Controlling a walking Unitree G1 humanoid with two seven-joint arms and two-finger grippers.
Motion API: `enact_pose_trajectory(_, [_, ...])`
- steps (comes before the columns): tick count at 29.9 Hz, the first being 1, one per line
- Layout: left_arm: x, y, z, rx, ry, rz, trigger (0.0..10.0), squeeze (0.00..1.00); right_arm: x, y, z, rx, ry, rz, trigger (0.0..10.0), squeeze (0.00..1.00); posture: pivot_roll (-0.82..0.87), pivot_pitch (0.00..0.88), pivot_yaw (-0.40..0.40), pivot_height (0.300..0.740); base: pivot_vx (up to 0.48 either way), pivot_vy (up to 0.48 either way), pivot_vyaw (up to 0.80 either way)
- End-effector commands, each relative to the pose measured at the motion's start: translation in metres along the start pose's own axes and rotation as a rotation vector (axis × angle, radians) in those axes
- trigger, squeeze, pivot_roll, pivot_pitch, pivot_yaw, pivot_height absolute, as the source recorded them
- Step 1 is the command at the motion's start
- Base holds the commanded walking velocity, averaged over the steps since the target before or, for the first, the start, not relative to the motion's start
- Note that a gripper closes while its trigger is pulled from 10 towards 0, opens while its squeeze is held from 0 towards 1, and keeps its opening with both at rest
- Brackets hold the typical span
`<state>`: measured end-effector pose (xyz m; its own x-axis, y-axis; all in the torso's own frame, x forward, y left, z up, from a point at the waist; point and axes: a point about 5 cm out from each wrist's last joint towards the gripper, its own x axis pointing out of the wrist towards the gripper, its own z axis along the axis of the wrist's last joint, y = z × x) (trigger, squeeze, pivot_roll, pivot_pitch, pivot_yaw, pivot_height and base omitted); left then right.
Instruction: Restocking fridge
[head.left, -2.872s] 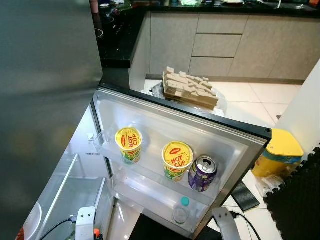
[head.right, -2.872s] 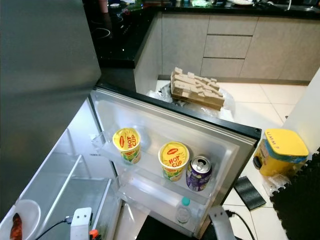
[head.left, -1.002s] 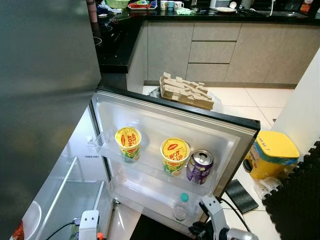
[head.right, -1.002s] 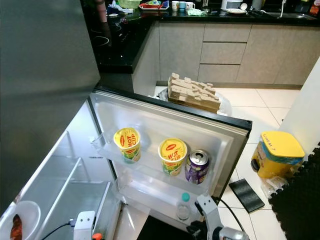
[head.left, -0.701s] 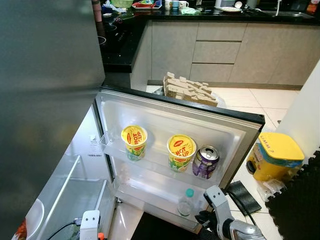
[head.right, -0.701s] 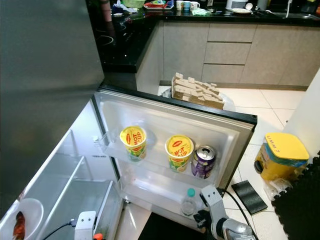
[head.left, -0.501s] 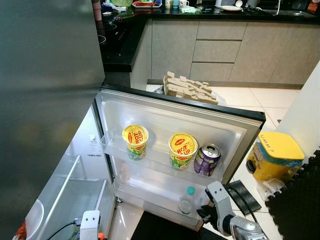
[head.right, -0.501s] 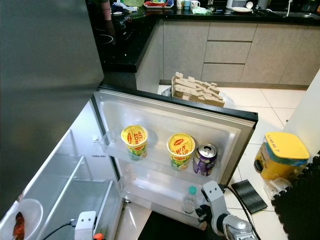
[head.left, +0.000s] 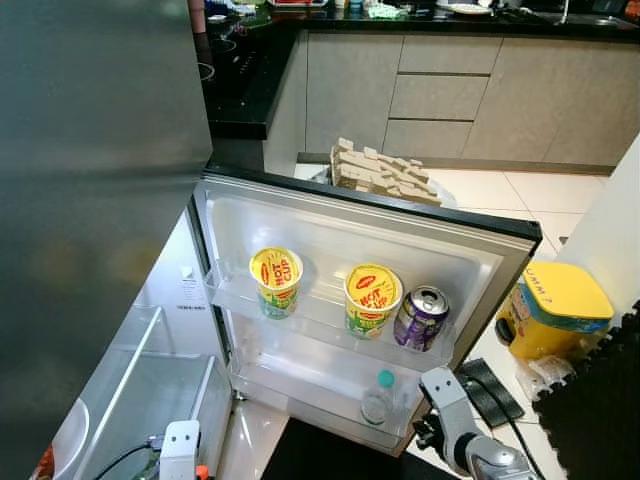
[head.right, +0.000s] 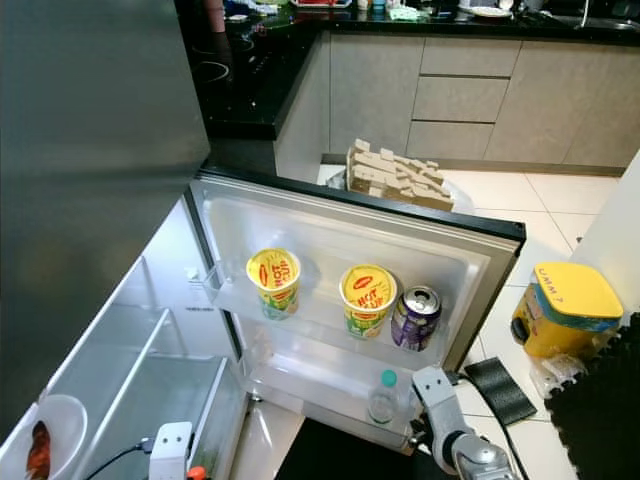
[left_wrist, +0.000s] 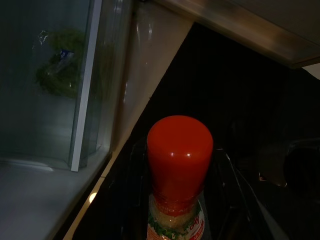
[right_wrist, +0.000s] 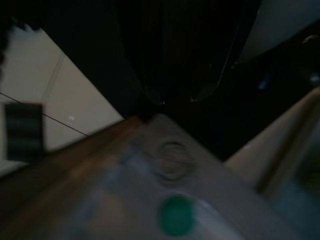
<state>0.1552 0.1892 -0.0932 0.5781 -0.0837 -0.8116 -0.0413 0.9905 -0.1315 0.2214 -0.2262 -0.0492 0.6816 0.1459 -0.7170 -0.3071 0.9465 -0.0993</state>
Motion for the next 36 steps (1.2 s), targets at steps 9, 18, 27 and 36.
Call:
enact_pose_trajectory(9, [0.001, -0.002, 0.003, 0.019, -0.009, -0.013, 10.0, 0.0, -0.001, 0.017, -0.01, 0.047, -0.007, 0.138, 10.0, 0.0, -0.06, 0.0, -0.005, 0.74, 0.0, 0.0, 0.0])
enact_pose_trajectory(18, [0.001, -0.003, 0.001, 0.02, -0.005, -0.012, 10.0, 0.0, 0.001, 0.051, -0.001, 0.025, -0.055, 0.441, 10.0, 0.0, -0.06, 0.0, -0.005, 0.74, 0.0, 0.0, 0.0])
enact_pose_trajectory(27, [0.001, -0.003, 0.002, 0.023, -0.012, -0.013, 10.0, 0.0, 0.008, 0.034, 0.063, -0.005, -0.309, 0.393, 10.0, 0.0, -0.06, 0.0, -0.007, 0.74, 0.0, 0.0, 0.0])
enact_pose_trajectory(36, [0.001, -0.004, 0.002, 0.021, -0.013, -0.016, 10.0, 0.0, 0.006, 0.02, 0.085, -0.075, -0.394, 0.306, 10.0, 0.0, -0.06, 0.0, -0.01, 0.74, 0.0, 0.0, 0.0])
